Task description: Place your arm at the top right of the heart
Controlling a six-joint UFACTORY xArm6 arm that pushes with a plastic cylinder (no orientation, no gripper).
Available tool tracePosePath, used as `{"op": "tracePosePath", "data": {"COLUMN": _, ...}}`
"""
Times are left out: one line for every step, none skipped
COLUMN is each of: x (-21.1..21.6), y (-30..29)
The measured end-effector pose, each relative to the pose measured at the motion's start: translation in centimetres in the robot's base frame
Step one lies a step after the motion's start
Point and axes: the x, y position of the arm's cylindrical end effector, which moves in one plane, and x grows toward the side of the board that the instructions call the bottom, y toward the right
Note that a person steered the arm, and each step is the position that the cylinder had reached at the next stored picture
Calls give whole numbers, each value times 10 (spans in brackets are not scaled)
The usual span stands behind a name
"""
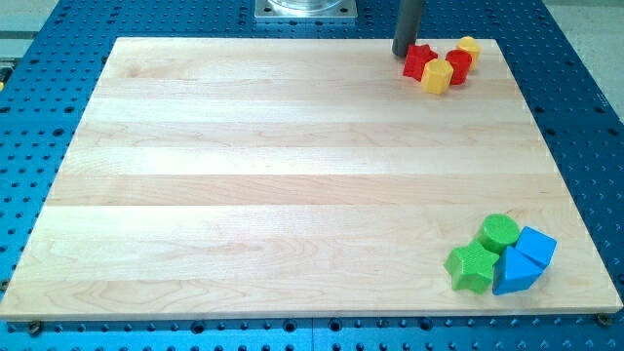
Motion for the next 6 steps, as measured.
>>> {"op": "tracePosePath", "data": {"x": -1, "y": -12}}
{"op": "tracePosePath", "data": {"x": -24, "y": -29}}
{"op": "tracePosePath", "data": {"x": -24, "y": 31}}
{"op": "tracePosePath", "data": {"x": -26, "y": 62}}
{"op": "tracePosePath", "data": {"x": -26, "y": 118}}
{"op": "tracePosePath", "data": {"x": -22, "y": 159}}
